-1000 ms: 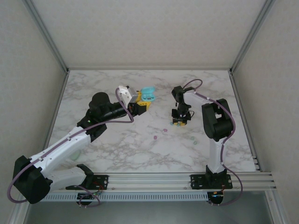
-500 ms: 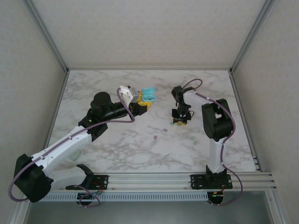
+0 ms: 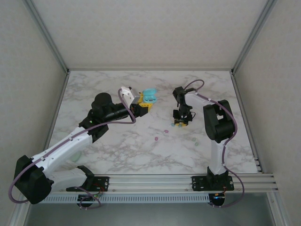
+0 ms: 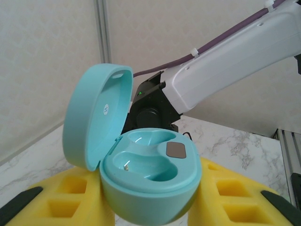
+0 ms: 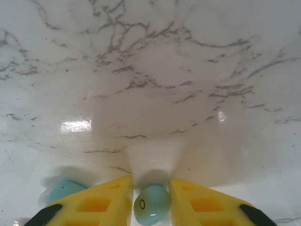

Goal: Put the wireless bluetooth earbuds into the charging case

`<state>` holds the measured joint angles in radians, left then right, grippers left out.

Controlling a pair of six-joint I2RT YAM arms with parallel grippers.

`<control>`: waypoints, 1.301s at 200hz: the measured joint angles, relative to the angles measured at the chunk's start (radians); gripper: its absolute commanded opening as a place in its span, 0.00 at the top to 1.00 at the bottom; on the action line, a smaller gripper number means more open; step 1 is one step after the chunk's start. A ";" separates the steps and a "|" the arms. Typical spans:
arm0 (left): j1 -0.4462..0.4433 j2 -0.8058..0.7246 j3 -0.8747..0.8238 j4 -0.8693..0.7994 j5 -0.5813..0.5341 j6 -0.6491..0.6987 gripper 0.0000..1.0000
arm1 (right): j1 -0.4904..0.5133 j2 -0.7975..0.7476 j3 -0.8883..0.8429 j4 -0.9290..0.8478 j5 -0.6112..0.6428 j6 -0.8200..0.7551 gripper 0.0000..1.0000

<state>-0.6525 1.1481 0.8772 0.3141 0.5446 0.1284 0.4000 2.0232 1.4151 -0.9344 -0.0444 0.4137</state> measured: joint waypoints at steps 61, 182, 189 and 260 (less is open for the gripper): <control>0.000 0.000 0.005 -0.005 0.000 0.000 0.85 | 0.000 -0.013 -0.011 0.013 0.003 -0.001 0.81; 0.000 0.011 0.013 -0.005 -0.001 0.011 0.85 | -0.041 -0.544 -0.047 0.159 -0.609 -0.002 0.85; 0.000 0.012 0.013 -0.005 -0.001 0.012 0.85 | -0.041 -0.551 -0.047 0.174 -0.681 -0.002 0.85; 0.002 0.011 0.013 -0.005 -0.008 0.034 0.85 | -0.040 -0.553 -0.044 0.254 -1.136 0.018 0.85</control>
<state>-0.6506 1.1595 0.8902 0.3092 0.5365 0.1619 0.3595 1.4700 1.3708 -0.6804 -1.1809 0.4316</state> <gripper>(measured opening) 0.358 0.152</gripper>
